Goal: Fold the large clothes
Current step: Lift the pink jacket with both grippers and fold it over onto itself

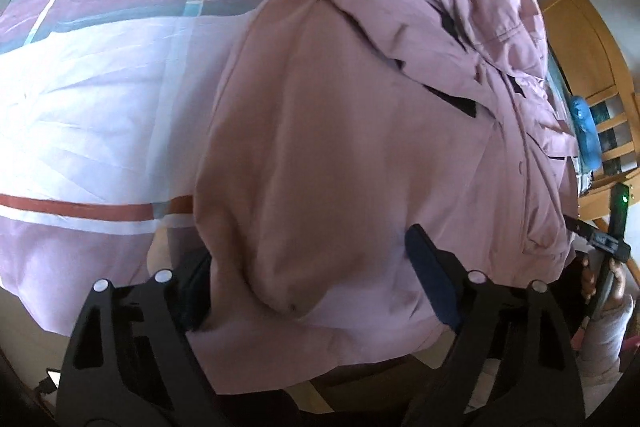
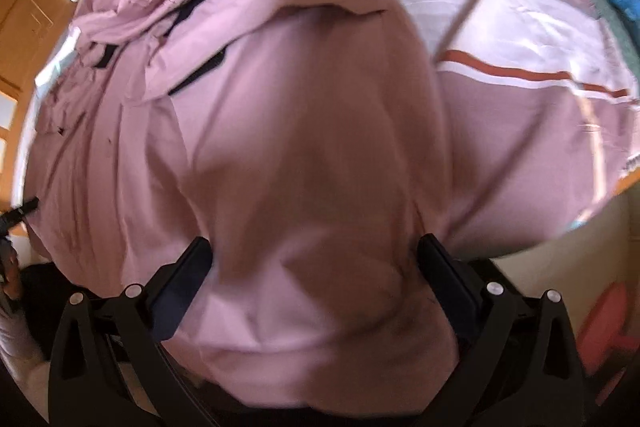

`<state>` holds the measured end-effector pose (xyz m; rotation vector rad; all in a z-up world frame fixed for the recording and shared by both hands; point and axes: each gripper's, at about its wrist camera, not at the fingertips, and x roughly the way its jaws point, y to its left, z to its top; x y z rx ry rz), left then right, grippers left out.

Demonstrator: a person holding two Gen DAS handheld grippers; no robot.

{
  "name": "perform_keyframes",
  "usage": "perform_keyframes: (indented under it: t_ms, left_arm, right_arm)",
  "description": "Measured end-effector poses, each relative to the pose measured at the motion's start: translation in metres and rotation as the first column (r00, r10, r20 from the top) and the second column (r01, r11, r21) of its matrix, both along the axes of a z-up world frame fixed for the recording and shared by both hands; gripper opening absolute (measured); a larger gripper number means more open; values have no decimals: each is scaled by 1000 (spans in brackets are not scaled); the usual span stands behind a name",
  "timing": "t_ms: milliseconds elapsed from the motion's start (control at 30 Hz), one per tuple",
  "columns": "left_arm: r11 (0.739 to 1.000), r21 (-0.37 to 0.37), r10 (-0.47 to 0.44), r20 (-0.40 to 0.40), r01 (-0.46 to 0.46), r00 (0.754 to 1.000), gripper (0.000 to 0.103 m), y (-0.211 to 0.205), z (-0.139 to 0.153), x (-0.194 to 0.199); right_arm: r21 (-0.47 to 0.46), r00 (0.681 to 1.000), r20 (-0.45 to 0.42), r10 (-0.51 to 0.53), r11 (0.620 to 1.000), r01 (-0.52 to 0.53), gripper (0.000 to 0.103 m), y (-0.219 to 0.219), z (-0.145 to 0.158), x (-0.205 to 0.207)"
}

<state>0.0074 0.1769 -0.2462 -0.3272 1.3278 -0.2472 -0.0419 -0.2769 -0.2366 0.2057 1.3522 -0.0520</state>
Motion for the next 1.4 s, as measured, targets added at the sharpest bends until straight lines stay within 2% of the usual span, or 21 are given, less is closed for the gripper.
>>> perform_keyframes:
  t_ms: [167, 333, 400, 433, 500, 567, 600, 633, 667, 733, 767, 900, 1000, 1033, 1133, 1200, 1267, 1300, 1333, 1367, 1400]
  left_arm:
    - [1000, 0, 6, -13, -6, 1000, 99, 0, -5, -2]
    - [1000, 2, -7, -19, 8, 1000, 101, -7, -7, 2]
    - [1000, -10, -21, -13, 21, 1000, 99, -10, -5, 2]
    - [999, -13, -31, -9, 31, 999, 95, -13, -4, 2]
    - [999, -22, -40, 2, 40, 999, 84, -14, -3, 1]
    - [998, -60, -32, 11, 32, 999, 66, -10, 0, 0]
    - [995, -96, -24, 16, 25, 1000, 52, -6, 1, 0]
    - [991, -135, -18, 21, 20, 1000, 44, -3, 3, -1]
    - [980, -197, -11, 29, 16, 1000, 39, 2, 6, -2]
    - [951, -307, 0, 54, 17, 999, 27, 9, 16, -3]
    - [940, -341, 2, 69, 22, 998, 25, 10, 20, -2]
    - [845, -532, 43, 174, 57, 984, 24, 15, 62, 17]
    - [771, -635, 114, 208, 46, 971, 24, 24, 93, 55]
    - [752, -658, 142, 211, 34, 967, 24, 27, 102, 71]
    - [709, -703, 262, 174, -67, 949, 24, 41, 124, 145]
    - [670, -726, 331, 106, -155, 938, 25, 50, 123, 194]
    - [631, -733, 406, 34, -254, 913, 36, 59, 116, 238]
    - [588, -744, 459, -17, -318, 888, 44, 66, 107, 260]
    - [545, -759, 504, -44, -357, 863, 53, 74, 100, 273]
    - [501, -777, 552, -52, -381, 832, 56, 80, 92, 284]
    - [505, -765, 575, -47, -400, 817, 64, 85, 90, 286]
  right_arm:
    - [58, 998, 27, -49, 997, 48, 102, -12, 0, -12]
    - [157, 997, -62, -47, 986, 56, 102, -16, -22, -18]
    - [213, 997, -67, -43, 975, 56, 100, -14, -25, -18]
    - [266, 997, -69, -37, 962, 55, 95, -13, -27, -18]
    - [344, 998, -54, -19, 938, 37, 54, -11, -25, -18]
    - [442, 1000, -10, 2, 897, 3, 26, -8, -17, -16]
    - [464, 1000, 16, 14, 885, -19, 20, -6, -13, -15]
    - [488, 998, 53, 28, 871, -50, 19, -3, -6, -13]
    - [537, 993, 114, 35, 839, -92, 17, 0, 3, -11]
    - [625, 977, 211, 16, 767, -147, 16, 3, 22, -4]
    - [659, 964, 265, -1, 730, -180, 15, 8, 36, 5]
    - [730, 896, 437, -84, 615, -298, 14, 20, 89, 50]
    - [759, 844, 496, -205, 575, -306, 13, 7, 121, 98]
    - [767, 817, 512, -266, 569, -296, 13, -2, 130, 126]
    - [790, 774, 506, -382, 564, -239, 13, -41, 141, 180]
    - [808, 737, 477, -479, 568, -154, 13, -63, 135, 234]
    - [806, 709, 446, -546, 589, -54, 13, -81, 119, 275]
    - [807, 696, 408, -591, 590, 27, 13, -90, 103, 298]
    - [820, 690, 342, -638, 562, 113, 13, -101, 79, 318]
    - [819, 688, 295, -663, 546, 175, 14, -106, 60, 329]
    - [806, 684, 243, -688, 535, 252, 14, -109, 38, 339]
